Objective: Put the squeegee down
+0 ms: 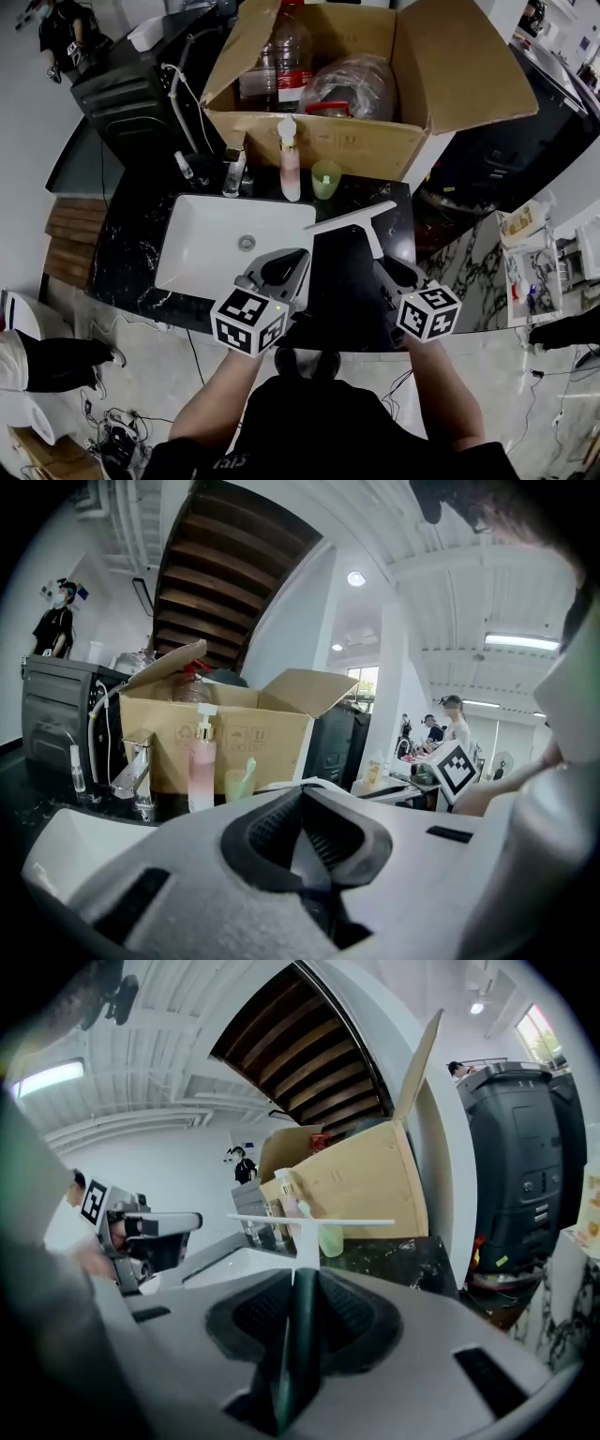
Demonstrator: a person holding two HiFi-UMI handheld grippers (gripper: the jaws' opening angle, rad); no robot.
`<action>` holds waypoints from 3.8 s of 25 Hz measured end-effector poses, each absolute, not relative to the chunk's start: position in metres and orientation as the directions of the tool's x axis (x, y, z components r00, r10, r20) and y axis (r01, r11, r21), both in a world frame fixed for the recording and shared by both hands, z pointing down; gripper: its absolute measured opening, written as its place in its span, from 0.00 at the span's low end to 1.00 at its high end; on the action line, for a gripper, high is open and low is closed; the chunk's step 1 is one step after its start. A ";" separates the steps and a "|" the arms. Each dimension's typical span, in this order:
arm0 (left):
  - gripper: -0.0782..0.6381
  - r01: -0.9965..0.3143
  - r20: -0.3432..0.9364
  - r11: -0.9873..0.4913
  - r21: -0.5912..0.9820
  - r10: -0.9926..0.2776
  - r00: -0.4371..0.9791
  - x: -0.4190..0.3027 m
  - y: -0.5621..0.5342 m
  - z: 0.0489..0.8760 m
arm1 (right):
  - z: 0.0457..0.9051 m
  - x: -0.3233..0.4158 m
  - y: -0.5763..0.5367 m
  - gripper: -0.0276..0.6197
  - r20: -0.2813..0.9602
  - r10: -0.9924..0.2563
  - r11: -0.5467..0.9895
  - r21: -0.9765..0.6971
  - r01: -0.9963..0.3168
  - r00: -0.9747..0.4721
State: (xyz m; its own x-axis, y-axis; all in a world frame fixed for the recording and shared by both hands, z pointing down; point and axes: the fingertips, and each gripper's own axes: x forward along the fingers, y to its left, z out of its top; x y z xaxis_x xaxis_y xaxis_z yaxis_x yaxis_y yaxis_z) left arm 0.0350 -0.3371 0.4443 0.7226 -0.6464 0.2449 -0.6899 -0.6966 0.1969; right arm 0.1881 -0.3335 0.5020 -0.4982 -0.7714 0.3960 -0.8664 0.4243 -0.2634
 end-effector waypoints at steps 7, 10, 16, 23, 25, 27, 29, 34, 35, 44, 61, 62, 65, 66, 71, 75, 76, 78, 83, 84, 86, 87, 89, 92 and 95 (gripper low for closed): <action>0.12 -0.696 0.259 -0.691 0.196 -0.648 0.716 0.028 -0.337 0.447 | 0.540 0.195 -0.349 0.19 0.491 -0.751 0.391 -0.209 -0.897 -0.442; 0.12 -0.700 0.265 -0.685 0.200 -0.650 0.712 0.023 -0.338 0.449 | 0.558 0.196 -0.354 0.19 0.533 -0.741 0.360 -0.197 -0.912 -0.408; 0.12 -0.706 0.271 -0.678 0.206 -0.654 0.707 0.016 -0.339 0.452 | 0.587 0.200 -0.358 0.19 0.595 -0.721 0.288 -0.209 -0.935 -0.355; 0.12 -0.712 0.270 -0.671 0.207 -0.660 0.701 0.010 -0.340 0.453 | 0.602 0.200 -0.364 0.19 0.624 -0.732 0.237 -0.143 -0.961 -0.274; 0.12 -0.714 0.271 -0.668 0.210 -0.662 0.699 0.009 -0.340 0.454 | 0.605 0.199 -0.364 0.19 0.630 -0.736 0.229 -0.115 -0.967 -0.249; 0.12 -0.714 0.271 -0.667 0.213 -0.662 0.699 0.009 -0.338 0.455 | 0.609 0.197 -0.364 0.19 0.637 -0.736 0.226 -0.091 -0.970 -0.232; 0.12 -0.713 0.270 -0.668 0.214 -0.661 0.700 0.010 -0.337 0.455 | 0.613 0.196 -0.362 0.19 0.642 -0.734 0.222 -0.085 -0.971 -0.224; 0.12 -0.711 0.270 -0.669 0.217 -0.659 0.702 0.011 -0.336 0.456 | 0.617 0.192 -0.358 0.20 0.656 -0.715 0.216 -0.122 -0.969 -0.242; 0.12 -0.711 0.271 -0.668 0.218 -0.659 0.702 0.011 -0.335 0.457 | 0.618 0.192 -0.357 0.20 0.659 -0.710 0.215 -0.130 -0.968 -0.246; 0.12 -0.707 0.266 -0.673 0.215 -0.656 0.706 0.015 -0.331 0.454 | 0.618 0.176 -0.338 0.23 0.664 -0.677 0.228 -0.222 -0.948 -0.318; 0.12 -0.685 0.257 -0.720 0.110 -0.645 0.720 0.015 -0.352 0.424 | 0.550 0.206 -0.338 0.14 0.553 -0.736 0.286 -0.267 -0.920 -0.389; 0.12 -0.678 0.260 -0.728 0.103 -0.638 0.725 0.016 -0.354 0.422 | 0.543 0.208 -0.339 0.13 0.542 -0.743 0.293 -0.267 -0.918 -0.394; 0.12 -0.664 0.269 -0.743 0.090 -0.623 0.734 0.019 -0.357 0.418 | 0.524 0.212 -0.342 0.10 0.516 -0.753 0.324 -0.249 -0.913 -0.408; 0.12 -0.662 0.272 -0.745 0.088 -0.621 0.735 0.019 -0.359 0.416 | 0.518 0.213 -0.343 0.10 0.511 -0.756 0.334 -0.237 -0.912 -0.410; 0.12 -0.667 0.271 -0.742 0.066 -0.630 0.728 0.018 -0.365 0.404 | 0.491 0.215 -0.344 0.07 0.477 -0.766 0.379 -0.206 -0.902 -0.431; 0.13 -0.688 0.247 -0.723 0.062 -0.657 0.713 0.011 -0.370 0.395 | 0.465 0.213 -0.345 0.05 0.426 -0.781 0.413 -0.197 -0.889 -0.457; 0.13 -0.694 0.239 -0.717 0.063 -0.665 0.708 0.009 -0.371 0.392 | 0.456 0.213 -0.345 0.05 0.405 -0.792 0.418 -0.185 -0.889 -0.457; 0.13 -0.708 0.223 -0.703 0.067 -0.681 0.698 0.004 -0.373 0.387 | 0.436 0.215 -0.345 0.05 0.352 -0.822 0.424 -0.146 -0.894 -0.447; 0.13 -0.742 0.185 -0.668 0.060 -0.723 0.666 -0.010 -0.378 0.373 | 0.390 0.213 -0.338 0.05 0.226 -0.864 0.445 -0.078 -0.892 -0.450; 0.13 -0.749 0.178 -0.660 0.059 -0.731 0.659 -0.013 -0.378 0.370 | 0.382 0.214 -0.336 0.05 0.199 -0.869 0.446 -0.078 -0.892 -0.452; 0.13 -0.760 0.166 -0.647 0.061 -0.744 0.647 -0.019 -0.377 0.367 | 0.368 0.216 -0.331 0.05 0.146 -0.883 0.439 -0.082 -0.895 -0.446; 0.13 -0.764 0.162 -0.642 0.063 -0.749 0.642 -0.021 -0.377 0.366 | 0.362 0.218 -0.328 0.05 0.123 -0.889 0.433 -0.081 -0.898 -0.440; 0.13 -0.771 0.160 -0.633 0.065 -0.756 0.635 -0.024 -0.377 0.366 | 0.355 0.220 -0.324 0.05 0.088 -0.898 0.426 -0.073 -0.902 -0.432; 0.13 -0.775 0.161 -0.629 0.067 -0.760 0.630 -0.025 -0.376 0.368 | 0.352 0.220 -0.321 0.05 0.067 -0.898 0.431 -0.069 -0.899 -0.436; 0.13 -0.773 0.163 -0.630 0.069 -0.758 0.632 -0.023 -0.374 0.369 | 0.355 0.219 -0.320 0.05 0.070 -0.895 0.435 -0.082 -0.897 -0.440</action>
State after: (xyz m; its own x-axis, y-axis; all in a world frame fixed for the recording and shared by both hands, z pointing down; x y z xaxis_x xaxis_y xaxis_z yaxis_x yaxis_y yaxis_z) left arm -0.0233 -0.3739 0.3690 0.6319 -0.7578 0.1625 -0.7734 -0.6301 0.0689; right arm 0.2192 -0.3202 0.3547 -0.4404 -0.8950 0.0703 -0.8967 0.4348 -0.0822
